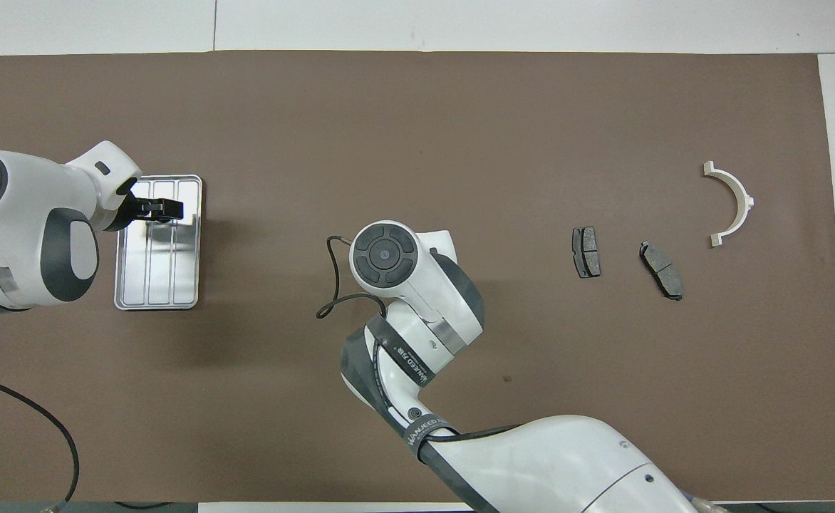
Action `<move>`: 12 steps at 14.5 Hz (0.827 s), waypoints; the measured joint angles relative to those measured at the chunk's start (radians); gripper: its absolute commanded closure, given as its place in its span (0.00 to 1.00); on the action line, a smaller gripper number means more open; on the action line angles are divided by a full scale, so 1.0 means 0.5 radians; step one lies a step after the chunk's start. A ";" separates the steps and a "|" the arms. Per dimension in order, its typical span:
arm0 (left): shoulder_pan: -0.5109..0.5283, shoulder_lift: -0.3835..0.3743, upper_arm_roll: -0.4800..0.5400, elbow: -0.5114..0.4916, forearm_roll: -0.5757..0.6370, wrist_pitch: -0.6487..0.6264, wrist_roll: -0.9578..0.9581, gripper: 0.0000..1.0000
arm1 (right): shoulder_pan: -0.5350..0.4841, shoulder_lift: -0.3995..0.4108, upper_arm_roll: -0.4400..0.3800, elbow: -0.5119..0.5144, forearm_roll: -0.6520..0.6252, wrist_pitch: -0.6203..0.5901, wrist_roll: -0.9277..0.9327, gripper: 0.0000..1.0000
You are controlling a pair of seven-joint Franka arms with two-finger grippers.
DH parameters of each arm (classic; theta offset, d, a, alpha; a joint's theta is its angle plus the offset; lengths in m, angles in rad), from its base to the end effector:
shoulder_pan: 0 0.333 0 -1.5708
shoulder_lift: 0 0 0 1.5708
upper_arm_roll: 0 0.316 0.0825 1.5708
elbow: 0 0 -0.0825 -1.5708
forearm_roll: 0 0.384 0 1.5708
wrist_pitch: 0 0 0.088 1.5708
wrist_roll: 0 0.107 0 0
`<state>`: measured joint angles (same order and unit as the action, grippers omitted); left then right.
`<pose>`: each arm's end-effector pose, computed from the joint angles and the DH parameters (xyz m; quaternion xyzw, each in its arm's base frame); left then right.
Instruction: Place bearing gear from tray to pile
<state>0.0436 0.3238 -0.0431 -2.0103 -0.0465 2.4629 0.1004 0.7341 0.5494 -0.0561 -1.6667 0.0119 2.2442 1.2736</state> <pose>0.6143 0.0014 0.3058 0.9972 -0.0312 0.0654 0.0192 0.5288 0.4319 0.2904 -0.9560 0.2927 -0.0163 0.0065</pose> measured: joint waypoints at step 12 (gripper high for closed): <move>0.000 0.016 0.004 -0.023 0.001 0.054 0.001 1.00 | 0.004 -0.003 0.017 -0.025 0.043 -0.038 0.000 0.40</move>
<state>0.0438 0.3318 -0.0413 -2.0219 -0.0460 2.4901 0.1010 0.7363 0.5478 -0.0479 -1.6790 0.0334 2.2252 1.2735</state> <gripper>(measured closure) 0.652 0.300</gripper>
